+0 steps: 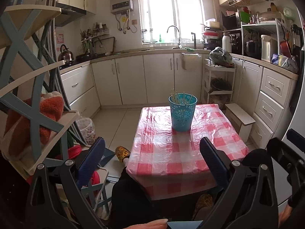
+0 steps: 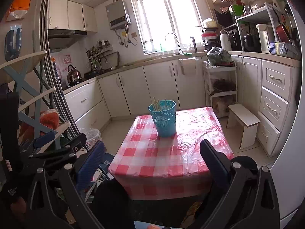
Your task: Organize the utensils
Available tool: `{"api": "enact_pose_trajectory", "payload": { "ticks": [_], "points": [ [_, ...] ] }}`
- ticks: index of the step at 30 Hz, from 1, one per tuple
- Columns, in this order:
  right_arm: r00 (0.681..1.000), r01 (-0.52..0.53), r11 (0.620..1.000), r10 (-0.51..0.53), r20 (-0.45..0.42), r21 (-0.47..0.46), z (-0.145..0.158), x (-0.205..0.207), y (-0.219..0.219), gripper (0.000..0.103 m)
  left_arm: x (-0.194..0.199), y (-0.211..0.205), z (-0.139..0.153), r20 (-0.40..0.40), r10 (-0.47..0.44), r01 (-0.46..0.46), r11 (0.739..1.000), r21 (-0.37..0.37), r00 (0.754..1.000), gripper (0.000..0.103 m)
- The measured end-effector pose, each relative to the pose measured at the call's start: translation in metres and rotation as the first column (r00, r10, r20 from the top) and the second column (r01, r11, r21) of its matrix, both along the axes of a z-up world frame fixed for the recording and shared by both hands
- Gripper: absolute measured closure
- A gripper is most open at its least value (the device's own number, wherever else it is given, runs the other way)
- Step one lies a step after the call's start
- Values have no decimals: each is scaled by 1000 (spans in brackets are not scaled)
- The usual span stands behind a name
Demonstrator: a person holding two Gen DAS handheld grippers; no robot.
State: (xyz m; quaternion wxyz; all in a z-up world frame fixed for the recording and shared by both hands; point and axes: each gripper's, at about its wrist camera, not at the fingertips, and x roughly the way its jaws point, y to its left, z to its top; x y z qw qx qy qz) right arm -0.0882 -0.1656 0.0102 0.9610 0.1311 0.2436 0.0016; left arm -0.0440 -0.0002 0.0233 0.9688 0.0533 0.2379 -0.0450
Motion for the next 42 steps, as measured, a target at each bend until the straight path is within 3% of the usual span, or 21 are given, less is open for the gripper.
{"api": "enact_pose_trajectory", "payload": {
  "ticks": [31,42],
  "points": [
    [998,-64,997,65,19,-42,10,-30,26,7,-37,30,5,53,20,-17,998,-55,998,8],
    [997,-81,996,81,-5,-37,2,-18,30,7,-30,35,0,34,38,-36,998,-56,999,8]
  ]
}}
